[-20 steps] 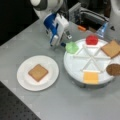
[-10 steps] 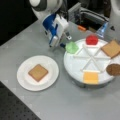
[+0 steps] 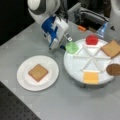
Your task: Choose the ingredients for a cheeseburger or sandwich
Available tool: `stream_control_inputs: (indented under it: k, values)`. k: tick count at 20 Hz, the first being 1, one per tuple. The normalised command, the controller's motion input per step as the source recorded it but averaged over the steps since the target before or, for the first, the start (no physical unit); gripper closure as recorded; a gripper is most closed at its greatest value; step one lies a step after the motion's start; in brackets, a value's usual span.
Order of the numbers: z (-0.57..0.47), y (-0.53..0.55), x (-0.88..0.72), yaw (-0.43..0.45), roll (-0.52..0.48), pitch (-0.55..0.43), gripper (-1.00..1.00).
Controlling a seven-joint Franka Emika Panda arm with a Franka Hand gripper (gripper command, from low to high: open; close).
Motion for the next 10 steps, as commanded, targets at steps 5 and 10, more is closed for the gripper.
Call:
stream_control_inputs:
  k: [5, 10]
  values:
    - [-0.14, -0.29, 0.27, 0.506, 0.156, 0.084, -1.00]
    - [-0.11, -0.19, 0.15, 0.404, 0.163, 0.059, -1.00]
